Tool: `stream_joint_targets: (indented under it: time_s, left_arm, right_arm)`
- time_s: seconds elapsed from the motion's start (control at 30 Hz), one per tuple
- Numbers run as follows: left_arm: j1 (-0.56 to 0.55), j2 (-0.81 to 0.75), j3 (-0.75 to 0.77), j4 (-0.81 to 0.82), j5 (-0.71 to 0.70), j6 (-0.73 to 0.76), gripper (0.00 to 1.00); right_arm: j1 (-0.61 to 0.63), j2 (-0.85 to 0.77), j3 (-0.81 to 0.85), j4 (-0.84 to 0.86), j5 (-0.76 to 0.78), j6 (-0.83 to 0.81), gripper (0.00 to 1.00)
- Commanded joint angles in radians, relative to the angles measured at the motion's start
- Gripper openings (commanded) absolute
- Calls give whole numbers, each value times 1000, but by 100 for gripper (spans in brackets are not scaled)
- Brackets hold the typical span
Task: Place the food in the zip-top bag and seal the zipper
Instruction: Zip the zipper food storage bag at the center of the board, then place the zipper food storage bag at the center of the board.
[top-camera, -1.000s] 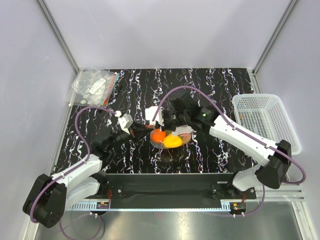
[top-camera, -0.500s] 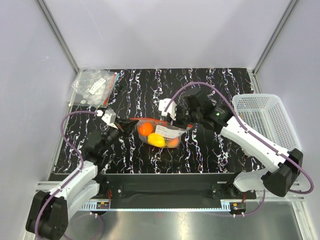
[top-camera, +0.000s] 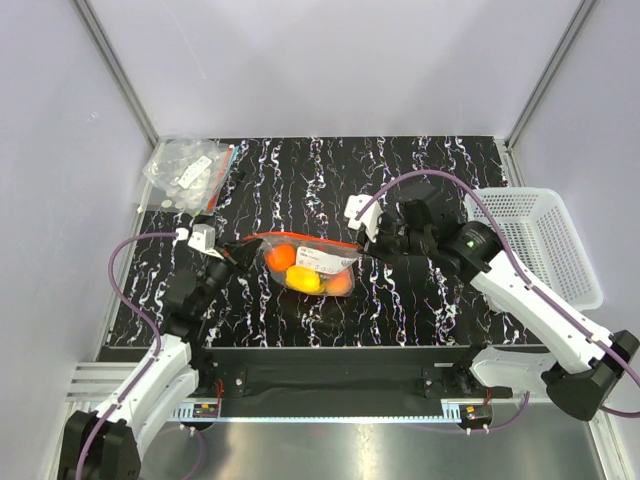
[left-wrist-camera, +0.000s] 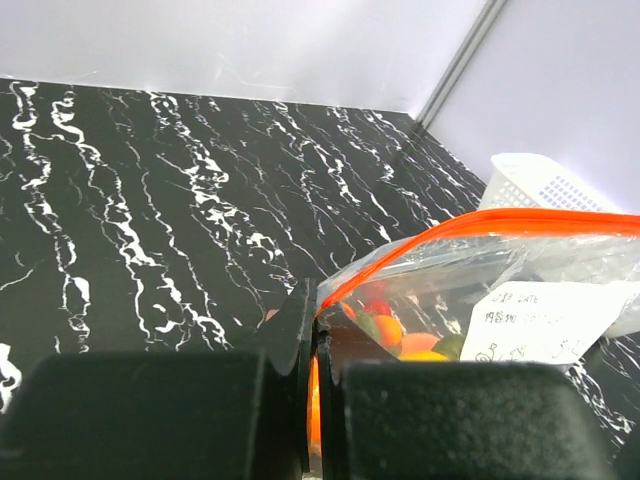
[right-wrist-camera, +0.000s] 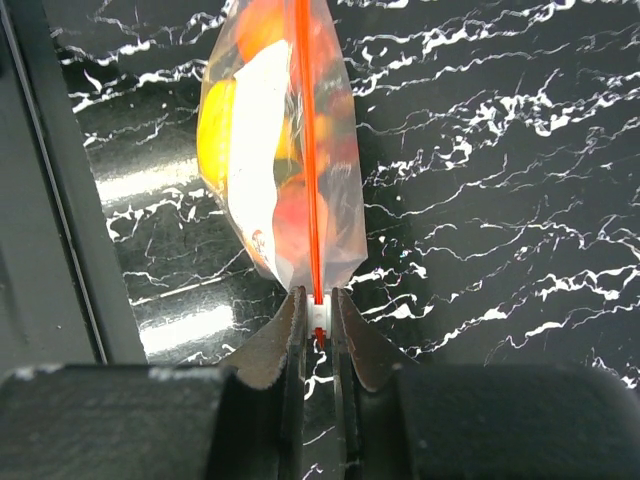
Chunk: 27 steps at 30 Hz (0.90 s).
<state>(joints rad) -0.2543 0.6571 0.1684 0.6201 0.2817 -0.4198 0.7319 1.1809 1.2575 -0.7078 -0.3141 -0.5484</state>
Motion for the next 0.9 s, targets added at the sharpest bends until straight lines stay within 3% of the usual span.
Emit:
stream_joint_targets:
  time_s: [0.0, 0.1, 0.17, 0.3, 0.6, 0.7, 0.73, 0.77, 0.87]
  left_arm:
    - [20, -8, -1, 10, -84, 10, 0]
    - [18, 10, 31, -2, 18, 41, 0]
    - [-20, 42, 128, -93, 80, 97, 0]
    - [-138, -8, 180, -227, 31, 180, 0]
    - [-393, -86, 171, -329, -42, 162, 5]
    - [-402, -111, 167, -353, -104, 174, 17]
    - [-402, -114, 186, -365, -119, 177, 22]
    - [-402, -116, 195, -388, -143, 177, 35]
    - [-404, -109, 244, -430, -202, 185, 46]
  right_arm:
    - [-12, -72, -7, -53, 61, 34, 7]
    - [-12, -89, -9, -55, 41, 41, 7]
    - [-12, -86, -7, -55, 11, 47, 6]
    - [-12, -84, -7, -53, -19, 59, 8]
    - [-14, -167, -55, -18, -13, 123, 13]
    - [-14, -199, -79, -6, 61, 159, 27]
    - [-12, -202, -84, -1, 82, 169, 36]
    - [-12, -208, -89, 2, 92, 177, 55]
    - [-14, -228, -102, 25, 144, 220, 66]
